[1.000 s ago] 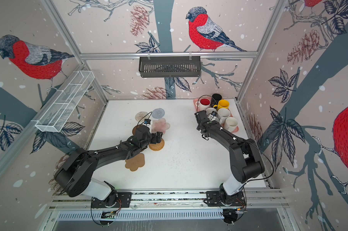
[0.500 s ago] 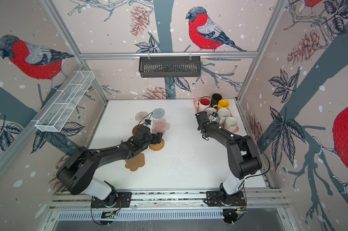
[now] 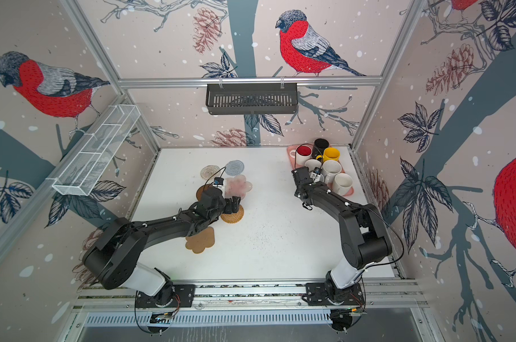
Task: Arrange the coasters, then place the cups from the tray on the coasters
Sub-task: 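Reach the left gripper to the light-blue mug while the right gripper moves aside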
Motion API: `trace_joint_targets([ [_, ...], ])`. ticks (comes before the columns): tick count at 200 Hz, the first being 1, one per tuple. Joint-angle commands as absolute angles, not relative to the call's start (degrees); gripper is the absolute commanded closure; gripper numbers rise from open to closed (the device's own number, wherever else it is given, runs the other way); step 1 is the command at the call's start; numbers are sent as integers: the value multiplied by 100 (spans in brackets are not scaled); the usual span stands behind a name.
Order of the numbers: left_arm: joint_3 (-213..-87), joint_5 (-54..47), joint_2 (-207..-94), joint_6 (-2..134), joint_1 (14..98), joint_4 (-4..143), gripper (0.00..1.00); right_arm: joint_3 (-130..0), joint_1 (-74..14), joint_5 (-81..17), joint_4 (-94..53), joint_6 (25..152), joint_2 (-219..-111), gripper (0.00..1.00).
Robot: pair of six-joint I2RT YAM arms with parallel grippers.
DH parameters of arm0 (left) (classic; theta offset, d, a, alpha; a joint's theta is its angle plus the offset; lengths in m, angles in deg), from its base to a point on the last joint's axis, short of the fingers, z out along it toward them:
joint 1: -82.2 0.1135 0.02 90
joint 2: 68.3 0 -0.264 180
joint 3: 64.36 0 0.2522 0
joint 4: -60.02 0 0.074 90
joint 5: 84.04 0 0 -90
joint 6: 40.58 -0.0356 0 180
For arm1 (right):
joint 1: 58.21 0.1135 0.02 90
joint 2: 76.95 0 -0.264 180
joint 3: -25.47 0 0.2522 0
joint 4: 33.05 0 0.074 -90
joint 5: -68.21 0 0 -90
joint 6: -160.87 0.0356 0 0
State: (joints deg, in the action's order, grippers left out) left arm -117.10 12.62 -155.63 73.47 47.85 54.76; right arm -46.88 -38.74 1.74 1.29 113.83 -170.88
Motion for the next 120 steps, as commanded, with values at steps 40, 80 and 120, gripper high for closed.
trace_joint_targets([
  [40, -12214, 658, -15536, 6889, 4591, 5542, 8, -4442, -3850, -131, -135, 10971, -16420, 26],
  [80, -13138, 360, -15812, 6667, 4245, 6173, 7, -4010, -3889, -253, -291, 10729, -15281, 21],
  [120, -14369, 223, -16644, 6255, 3801, 6698, 13, -3203, -4335, -814, -653, 10689, -13642, 18],
])
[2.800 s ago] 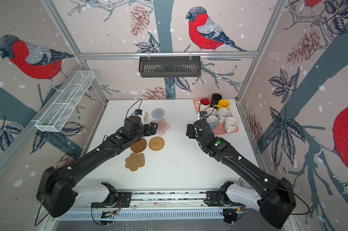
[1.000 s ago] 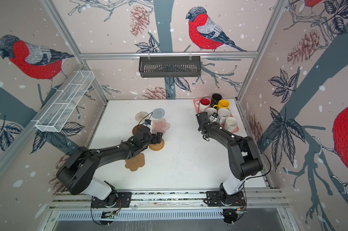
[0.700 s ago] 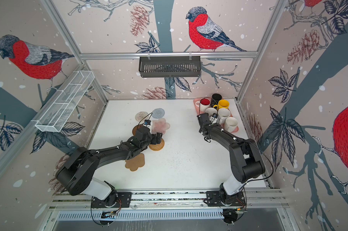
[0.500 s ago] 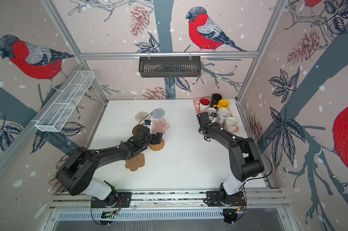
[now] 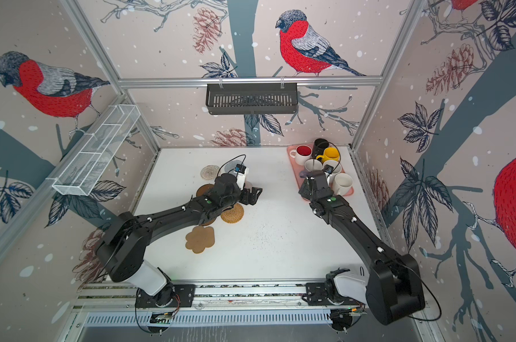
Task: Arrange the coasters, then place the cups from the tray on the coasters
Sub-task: 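Reach the left gripper to the light-blue mug while the right gripper moves aside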
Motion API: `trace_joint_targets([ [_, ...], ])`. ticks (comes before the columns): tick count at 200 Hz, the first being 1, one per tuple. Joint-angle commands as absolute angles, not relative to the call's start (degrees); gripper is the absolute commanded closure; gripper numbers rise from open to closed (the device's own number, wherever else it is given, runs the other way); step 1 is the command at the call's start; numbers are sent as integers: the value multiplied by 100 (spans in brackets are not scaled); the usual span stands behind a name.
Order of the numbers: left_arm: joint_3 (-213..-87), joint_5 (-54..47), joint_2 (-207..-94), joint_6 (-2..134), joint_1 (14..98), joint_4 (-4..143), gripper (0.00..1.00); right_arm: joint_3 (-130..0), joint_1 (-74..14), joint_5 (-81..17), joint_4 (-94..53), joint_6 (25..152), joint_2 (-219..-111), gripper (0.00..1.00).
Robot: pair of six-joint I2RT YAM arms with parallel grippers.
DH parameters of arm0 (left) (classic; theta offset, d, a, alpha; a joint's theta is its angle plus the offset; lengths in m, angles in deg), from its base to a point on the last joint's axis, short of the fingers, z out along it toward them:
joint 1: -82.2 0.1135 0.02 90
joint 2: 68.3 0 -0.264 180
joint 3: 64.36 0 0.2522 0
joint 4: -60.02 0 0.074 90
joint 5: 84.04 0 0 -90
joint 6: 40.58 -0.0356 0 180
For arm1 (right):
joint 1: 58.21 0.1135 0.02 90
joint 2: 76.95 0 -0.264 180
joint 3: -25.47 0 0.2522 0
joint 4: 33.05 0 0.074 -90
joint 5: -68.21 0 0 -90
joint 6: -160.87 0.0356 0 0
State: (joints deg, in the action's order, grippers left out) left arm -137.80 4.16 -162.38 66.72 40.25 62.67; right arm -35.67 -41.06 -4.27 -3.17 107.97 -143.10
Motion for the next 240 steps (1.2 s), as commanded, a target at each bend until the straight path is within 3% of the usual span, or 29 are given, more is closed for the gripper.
trace_joint_targets([
  [1, -14413, 216, -16659, 6249, 3791, 6713, 13, -3178, -4348, -829, -672, 10690, -13608, 18],
  [40, -15500, 86, -17693, 6092, 3475, 6844, 14, -2901, -5034, -1586, -588, 10679, -12563, 17],
  [89, -16928, 347, -18849, 5787, 3150, 7182, 12, -2715, -5239, -2171, -743, 10733, -11898, 14],
  [153, -17537, 286, -19542, 5744, 2986, 6439, 15, -2633, -5466, -1933, -742, 10938, -11545, 14],
  [240, -18516, 372, -20464, 5938, 2833, 6558, 18, -2255, -5550, -1970, -912, 10990, -11326, 14],
])
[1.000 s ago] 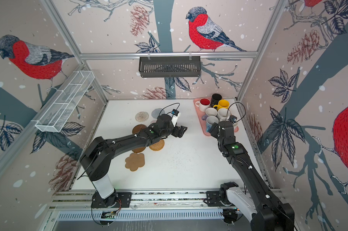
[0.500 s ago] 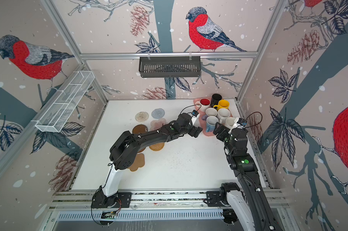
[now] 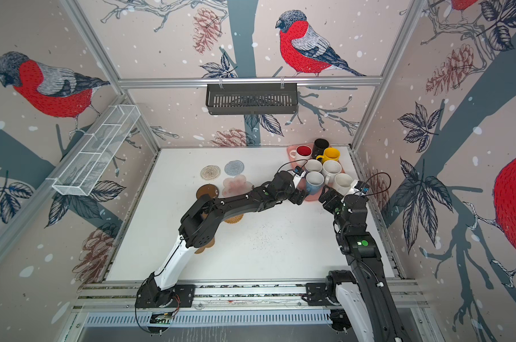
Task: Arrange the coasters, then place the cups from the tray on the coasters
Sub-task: 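Reach the left gripper to the light-blue mug while the right gripper moves aside, then close the left gripper on the light-blue mug's handle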
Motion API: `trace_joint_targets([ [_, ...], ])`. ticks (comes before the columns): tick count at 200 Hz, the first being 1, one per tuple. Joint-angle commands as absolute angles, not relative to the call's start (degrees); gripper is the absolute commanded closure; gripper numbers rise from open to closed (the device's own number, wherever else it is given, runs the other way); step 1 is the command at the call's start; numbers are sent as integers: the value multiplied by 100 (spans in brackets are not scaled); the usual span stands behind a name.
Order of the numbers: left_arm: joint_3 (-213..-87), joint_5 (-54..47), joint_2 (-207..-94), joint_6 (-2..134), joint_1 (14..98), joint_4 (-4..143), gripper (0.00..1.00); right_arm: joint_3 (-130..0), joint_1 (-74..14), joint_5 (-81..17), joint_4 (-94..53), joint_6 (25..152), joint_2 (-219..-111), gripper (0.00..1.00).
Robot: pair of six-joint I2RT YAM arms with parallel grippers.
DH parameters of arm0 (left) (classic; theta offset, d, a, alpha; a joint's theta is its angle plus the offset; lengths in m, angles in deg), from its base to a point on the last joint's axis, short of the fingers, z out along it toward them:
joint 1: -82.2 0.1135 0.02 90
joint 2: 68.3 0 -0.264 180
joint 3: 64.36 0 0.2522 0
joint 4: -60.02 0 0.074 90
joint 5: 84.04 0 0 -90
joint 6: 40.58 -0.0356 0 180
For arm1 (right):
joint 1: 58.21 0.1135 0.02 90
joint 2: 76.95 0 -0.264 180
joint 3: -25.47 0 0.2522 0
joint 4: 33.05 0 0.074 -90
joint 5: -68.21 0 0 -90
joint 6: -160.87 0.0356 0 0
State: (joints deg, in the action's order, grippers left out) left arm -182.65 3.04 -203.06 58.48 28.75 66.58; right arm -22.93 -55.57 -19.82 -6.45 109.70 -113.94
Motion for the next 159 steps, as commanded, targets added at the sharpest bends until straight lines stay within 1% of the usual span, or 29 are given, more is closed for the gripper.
trace_joint_targets([
  [1, -18525, 378, -20476, 5941, 2828, 6568, 18, -2256, -5549, -1973, -911, 10990, -11321, 14],
  [21, -18942, 596, -20736, 6100, 2807, 6815, 20, -2261, -5546, -2024, -924, 10998, -11282, 14],
  [47, -19368, 858, -21042, 6275, 2789, 7087, 26, -2283, -5526, -2074, -914, 11007, -11279, 14],
  [57, -19419, 895, -21099, 6303, 2772, 7084, 28, -2283, -5509, -2074, -914, 11002, -11270, 14],
  [89, -19627, 1136, -21268, 6373, 2738, 7237, 39, -2266, -5469, -2065, -929, 11007, -11245, 14],
  [118, -19633, 1216, -21324, 6431, 2736, 7263, 43, -2241, -5425, -2026, -941, 10986, -11214, 14],
  [159, -19624, 1185, -21341, 6454, 2736, 7291, 54, -2214, -5390, -2007, -979, 10989, -11217, 14],
])
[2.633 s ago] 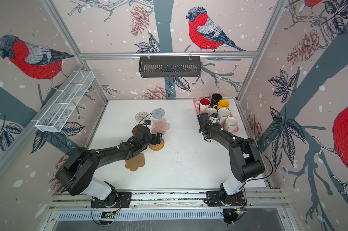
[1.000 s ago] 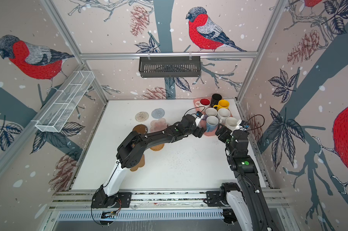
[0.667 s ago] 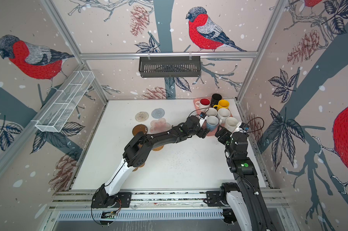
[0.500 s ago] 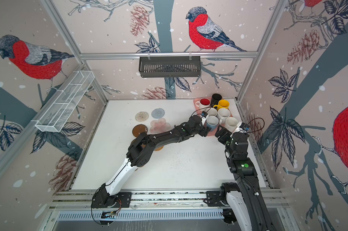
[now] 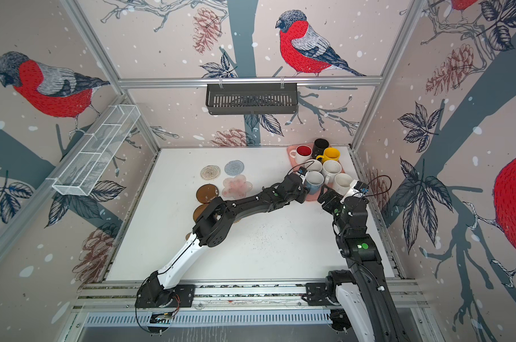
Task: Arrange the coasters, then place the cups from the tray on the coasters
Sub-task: 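Close the left gripper on the light-blue mug's handle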
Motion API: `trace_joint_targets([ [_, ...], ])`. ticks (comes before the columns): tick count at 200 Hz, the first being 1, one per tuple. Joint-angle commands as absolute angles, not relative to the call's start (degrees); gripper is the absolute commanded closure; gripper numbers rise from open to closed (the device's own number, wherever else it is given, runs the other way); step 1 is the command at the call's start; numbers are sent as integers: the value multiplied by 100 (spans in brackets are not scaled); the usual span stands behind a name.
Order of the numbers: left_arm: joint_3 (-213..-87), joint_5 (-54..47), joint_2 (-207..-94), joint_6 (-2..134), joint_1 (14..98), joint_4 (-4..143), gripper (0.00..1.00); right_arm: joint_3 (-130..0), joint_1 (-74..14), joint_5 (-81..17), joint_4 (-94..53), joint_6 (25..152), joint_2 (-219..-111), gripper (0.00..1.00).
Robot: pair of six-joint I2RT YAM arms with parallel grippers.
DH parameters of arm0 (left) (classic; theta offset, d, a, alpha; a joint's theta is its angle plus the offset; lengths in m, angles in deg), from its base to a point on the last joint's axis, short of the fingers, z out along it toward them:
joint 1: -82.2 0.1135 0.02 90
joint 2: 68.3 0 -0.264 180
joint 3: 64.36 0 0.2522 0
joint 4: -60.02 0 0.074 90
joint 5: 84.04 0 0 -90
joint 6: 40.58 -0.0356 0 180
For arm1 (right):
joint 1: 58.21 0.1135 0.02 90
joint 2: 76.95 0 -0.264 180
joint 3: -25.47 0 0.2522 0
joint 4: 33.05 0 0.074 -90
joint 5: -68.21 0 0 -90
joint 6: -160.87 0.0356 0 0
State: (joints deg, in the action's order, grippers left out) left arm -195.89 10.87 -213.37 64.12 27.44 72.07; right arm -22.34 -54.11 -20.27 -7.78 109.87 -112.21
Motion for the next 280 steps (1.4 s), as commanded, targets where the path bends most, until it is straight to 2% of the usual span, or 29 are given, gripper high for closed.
trace_joint_targets([
  [1, -19624, 1181, -21341, 6449, 2736, 7291, 54, -2213, -5390, -2005, -984, 10989, -11218, 14],
  [65, -19588, 1177, -21270, 6331, 2727, 7359, 73, -2178, -5371, -2021, -1042, 10998, -11215, 13],
  [94, -19588, 1159, -21244, 6339, 2718, 7368, 77, -2153, -5370, -1998, -1028, 10985, -11173, 13],
  [112, -19562, 1181, -21205, 6341, 2718, 7340, 85, -2136, -5368, -1995, -1026, 10979, -11141, 14],
  [181, -19502, 1088, -21141, 6229, 2718, 7267, 90, -2099, -5369, -2006, -1083, 10999, -11143, 13],
  [193, -19494, 1096, -21114, 6201, 2718, 7264, 93, -2084, -5371, -2012, -1090, 10999, -11154, 13],
  [201, -19493, 1120, -21096, 6199, 2718, 7264, 100, -2076, -5371, -2006, -1099, 10994, -11151, 13],
  [280, -19462, 1081, -20809, 6077, 2692, 7225, 100, -2071, -5406, -2054, -1130, 11032, -11083, 13],
])
